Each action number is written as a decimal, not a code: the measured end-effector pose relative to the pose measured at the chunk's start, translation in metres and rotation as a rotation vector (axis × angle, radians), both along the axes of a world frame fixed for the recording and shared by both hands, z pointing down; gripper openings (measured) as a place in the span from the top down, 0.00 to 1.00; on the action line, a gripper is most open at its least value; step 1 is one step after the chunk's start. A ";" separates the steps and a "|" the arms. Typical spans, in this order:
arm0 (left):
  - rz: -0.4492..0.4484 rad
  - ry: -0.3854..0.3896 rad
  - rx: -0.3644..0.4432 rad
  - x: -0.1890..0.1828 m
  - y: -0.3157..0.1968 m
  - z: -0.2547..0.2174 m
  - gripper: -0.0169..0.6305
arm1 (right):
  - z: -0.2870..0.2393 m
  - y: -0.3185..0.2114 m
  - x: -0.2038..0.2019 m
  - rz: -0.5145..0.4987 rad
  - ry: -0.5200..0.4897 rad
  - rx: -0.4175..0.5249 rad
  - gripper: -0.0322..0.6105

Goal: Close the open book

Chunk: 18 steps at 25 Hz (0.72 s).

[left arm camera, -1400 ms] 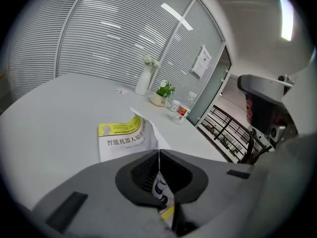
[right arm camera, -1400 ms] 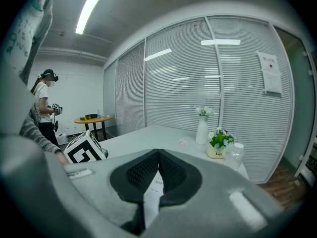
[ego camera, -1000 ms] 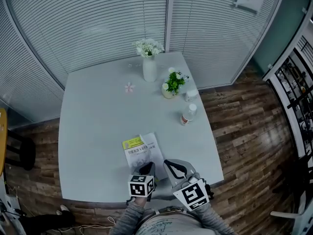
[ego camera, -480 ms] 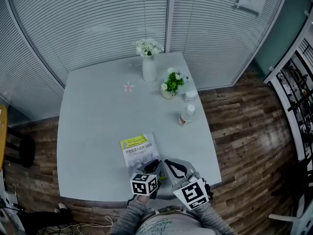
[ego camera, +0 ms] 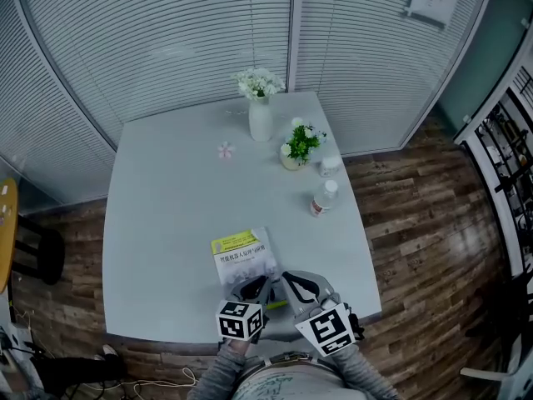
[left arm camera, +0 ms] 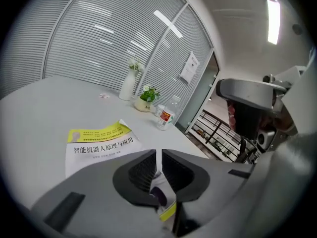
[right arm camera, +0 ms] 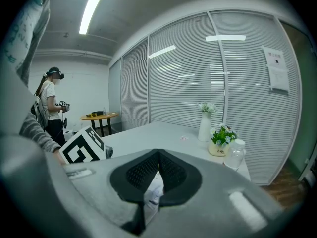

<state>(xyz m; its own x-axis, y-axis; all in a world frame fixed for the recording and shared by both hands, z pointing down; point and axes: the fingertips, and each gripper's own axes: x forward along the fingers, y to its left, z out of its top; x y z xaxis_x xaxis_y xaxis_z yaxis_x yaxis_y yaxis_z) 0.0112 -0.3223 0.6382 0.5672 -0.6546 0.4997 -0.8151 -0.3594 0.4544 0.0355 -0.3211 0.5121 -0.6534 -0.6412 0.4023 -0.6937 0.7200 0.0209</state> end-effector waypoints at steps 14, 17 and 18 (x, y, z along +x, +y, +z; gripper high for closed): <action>0.044 -0.154 0.221 -0.025 0.011 -0.063 0.98 | 0.004 0.002 -0.028 -0.021 -0.012 -0.006 0.95; 0.010 -0.140 0.273 -0.034 0.011 -0.089 0.98 | -0.003 0.004 -0.035 -0.029 -0.035 -0.001 0.95; -0.004 -0.134 0.291 -0.036 0.011 -0.097 0.98 | -0.006 0.005 -0.038 -0.031 -0.042 0.003 0.95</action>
